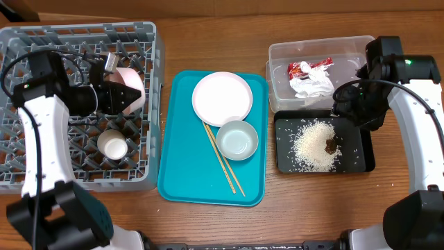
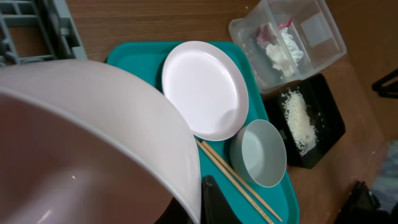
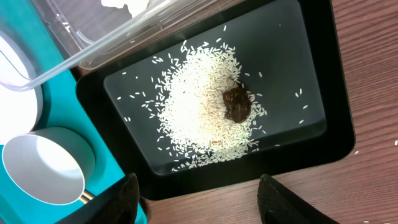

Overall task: Sort waste into correct bins and load items into the dishwasher
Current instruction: 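Carry the pink saucer into the dish rack and set it upright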

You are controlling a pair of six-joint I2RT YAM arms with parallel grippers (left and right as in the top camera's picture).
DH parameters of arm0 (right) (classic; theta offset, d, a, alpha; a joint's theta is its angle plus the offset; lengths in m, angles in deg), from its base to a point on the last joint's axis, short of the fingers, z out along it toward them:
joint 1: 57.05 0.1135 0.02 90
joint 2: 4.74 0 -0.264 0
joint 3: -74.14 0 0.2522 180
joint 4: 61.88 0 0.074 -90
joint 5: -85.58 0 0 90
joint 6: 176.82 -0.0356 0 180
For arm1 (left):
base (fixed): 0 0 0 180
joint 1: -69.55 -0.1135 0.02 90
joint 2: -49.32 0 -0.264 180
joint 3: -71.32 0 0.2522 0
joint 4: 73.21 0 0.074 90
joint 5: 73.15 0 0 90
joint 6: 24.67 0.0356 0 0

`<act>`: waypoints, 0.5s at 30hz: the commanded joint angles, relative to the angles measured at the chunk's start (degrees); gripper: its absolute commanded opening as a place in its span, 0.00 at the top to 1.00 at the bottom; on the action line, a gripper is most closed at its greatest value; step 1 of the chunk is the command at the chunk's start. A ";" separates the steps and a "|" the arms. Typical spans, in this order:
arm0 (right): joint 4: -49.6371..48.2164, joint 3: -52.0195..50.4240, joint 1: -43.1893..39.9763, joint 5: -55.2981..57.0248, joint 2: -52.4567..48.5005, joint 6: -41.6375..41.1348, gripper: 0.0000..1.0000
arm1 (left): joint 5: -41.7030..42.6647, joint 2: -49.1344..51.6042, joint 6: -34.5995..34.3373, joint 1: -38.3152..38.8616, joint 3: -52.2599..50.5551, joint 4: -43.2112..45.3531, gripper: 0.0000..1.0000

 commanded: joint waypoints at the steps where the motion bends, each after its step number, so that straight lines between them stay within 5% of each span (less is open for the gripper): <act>1: -0.11 0.59 -0.07 -0.07 1.86 0.24 0.37 | 9.03 5.55 4.20 -2.29 0.72 0.31 0.96; 7: -0.17 0.59 -0.07 -0.07 1.86 0.22 0.37 | 16.50 12.20 6.27 -6.32 0.72 0.52 0.96; 15: -0.17 0.59 -0.07 -0.07 1.86 0.22 0.37 | 15.04 17.55 6.21 -10.99 0.72 -0.61 0.95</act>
